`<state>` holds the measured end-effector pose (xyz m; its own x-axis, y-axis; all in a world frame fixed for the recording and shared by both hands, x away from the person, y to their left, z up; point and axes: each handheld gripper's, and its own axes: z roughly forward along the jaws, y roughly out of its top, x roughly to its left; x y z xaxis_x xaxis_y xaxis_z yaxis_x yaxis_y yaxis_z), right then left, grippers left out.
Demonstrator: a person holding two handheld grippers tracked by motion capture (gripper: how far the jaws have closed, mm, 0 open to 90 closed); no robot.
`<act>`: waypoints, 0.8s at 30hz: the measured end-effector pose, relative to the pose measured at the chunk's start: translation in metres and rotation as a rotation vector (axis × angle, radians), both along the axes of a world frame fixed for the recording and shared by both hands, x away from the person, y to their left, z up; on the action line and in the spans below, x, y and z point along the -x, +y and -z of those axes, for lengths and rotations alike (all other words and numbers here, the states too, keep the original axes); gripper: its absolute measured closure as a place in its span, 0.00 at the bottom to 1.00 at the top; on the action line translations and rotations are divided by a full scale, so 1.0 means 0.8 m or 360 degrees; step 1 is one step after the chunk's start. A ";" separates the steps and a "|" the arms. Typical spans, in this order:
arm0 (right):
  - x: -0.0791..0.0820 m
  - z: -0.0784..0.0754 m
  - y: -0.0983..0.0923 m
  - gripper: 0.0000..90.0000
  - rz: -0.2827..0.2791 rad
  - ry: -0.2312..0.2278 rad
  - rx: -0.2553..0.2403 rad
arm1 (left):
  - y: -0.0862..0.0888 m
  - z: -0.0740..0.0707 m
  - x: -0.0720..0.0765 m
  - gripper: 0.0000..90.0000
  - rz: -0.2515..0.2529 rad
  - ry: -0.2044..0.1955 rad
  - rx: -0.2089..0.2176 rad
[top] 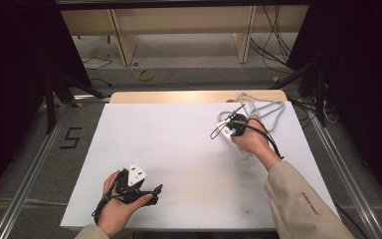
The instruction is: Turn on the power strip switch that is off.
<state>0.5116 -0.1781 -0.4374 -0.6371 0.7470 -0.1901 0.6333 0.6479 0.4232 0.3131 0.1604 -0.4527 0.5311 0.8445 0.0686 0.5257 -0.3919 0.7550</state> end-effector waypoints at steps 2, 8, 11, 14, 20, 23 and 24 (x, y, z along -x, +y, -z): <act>0.001 0.000 0.000 1.00 0.0004 -0.0006 -0.0001 | 0.000 0.000 0.000 0.17 0.0000 -0.0002 -0.0001; 0.001 0.001 -0.002 1.00 0.0024 -0.0009 -0.0032 | -0.001 0.000 0.000 0.17 0.0001 -0.0008 0.0000; 0.001 0.001 -0.003 1.00 0.0025 -0.0010 -0.0043 | 0.000 0.000 0.000 0.17 0.0000 -0.0008 0.0000; 0.000 0.000 -0.003 1.00 0.0026 -0.0007 -0.0045 | -0.001 0.000 0.000 0.17 0.0001 -0.0007 0.0000; 0.000 -0.001 -0.003 1.00 0.0024 -0.0001 -0.0055 | 0.000 0.000 0.000 0.17 0.0001 -0.0005 -0.0003; 0.000 -0.001 -0.004 1.00 0.0024 0.0001 -0.0057 | -0.001 0.000 0.000 0.17 0.0001 -0.0006 -0.0001; 0.000 -0.001 -0.004 1.00 0.0022 0.0000 -0.0057 | -0.001 0.000 0.000 0.17 0.0001 -0.0007 -0.0001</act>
<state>0.5115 -0.1811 -0.4365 -0.6269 0.7619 -0.1628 0.6420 0.6236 0.4460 0.3130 0.1599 -0.4525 0.5314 0.8441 0.0714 0.5221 -0.3927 0.7571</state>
